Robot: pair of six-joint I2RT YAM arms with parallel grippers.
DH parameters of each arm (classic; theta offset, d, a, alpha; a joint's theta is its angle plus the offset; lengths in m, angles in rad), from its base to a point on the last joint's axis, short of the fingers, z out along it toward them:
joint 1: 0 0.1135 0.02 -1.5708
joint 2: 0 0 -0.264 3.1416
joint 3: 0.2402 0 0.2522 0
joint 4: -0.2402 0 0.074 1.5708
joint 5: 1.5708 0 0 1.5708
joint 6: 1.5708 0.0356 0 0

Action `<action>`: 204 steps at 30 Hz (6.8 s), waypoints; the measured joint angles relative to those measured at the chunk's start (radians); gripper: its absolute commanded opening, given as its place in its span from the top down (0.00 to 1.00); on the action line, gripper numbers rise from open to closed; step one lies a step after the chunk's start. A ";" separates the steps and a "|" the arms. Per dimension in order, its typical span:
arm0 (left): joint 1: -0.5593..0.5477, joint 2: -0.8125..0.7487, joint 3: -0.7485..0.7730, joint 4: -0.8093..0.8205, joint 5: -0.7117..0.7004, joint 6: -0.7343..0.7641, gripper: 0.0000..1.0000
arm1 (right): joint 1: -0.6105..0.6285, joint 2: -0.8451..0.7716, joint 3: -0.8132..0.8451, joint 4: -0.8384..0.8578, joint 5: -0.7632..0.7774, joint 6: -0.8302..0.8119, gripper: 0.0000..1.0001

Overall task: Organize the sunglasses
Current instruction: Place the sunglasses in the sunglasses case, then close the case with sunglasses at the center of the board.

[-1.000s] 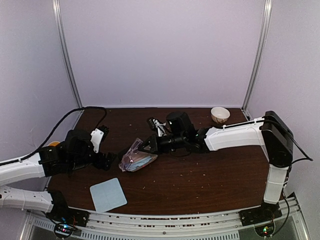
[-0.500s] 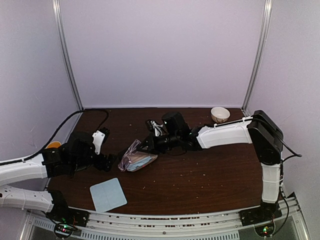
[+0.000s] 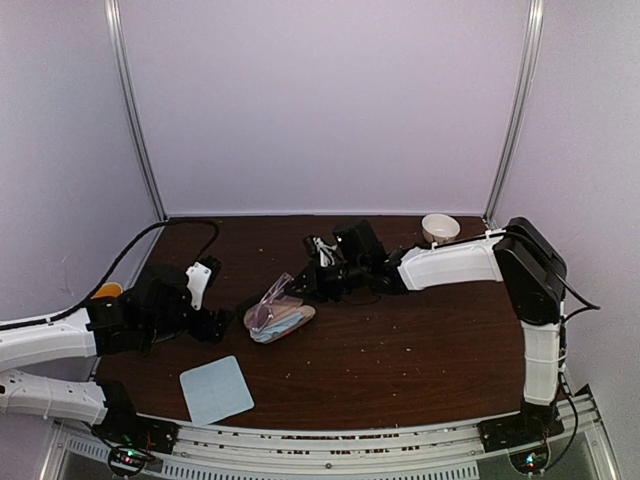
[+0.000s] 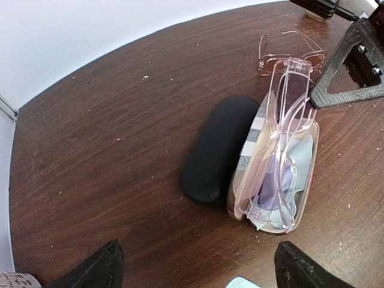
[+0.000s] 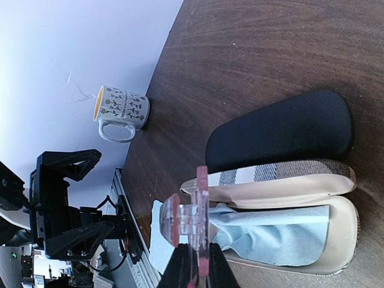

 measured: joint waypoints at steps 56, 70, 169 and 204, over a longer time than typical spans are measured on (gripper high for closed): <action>0.006 0.085 0.000 0.027 0.021 0.007 0.14 | -0.043 0.071 -0.021 -0.251 0.032 -0.102 0.70; 0.006 0.092 0.000 0.046 0.032 0.006 0.15 | -0.051 0.031 -0.029 -0.343 0.095 -0.163 0.54; 0.341 0.863 0.398 0.323 1.018 0.039 0.63 | -0.010 -0.059 -0.353 0.192 0.163 0.070 0.63; 0.328 0.769 0.362 0.321 0.964 0.024 0.49 | -0.010 -0.001 -0.327 0.238 0.130 0.074 0.66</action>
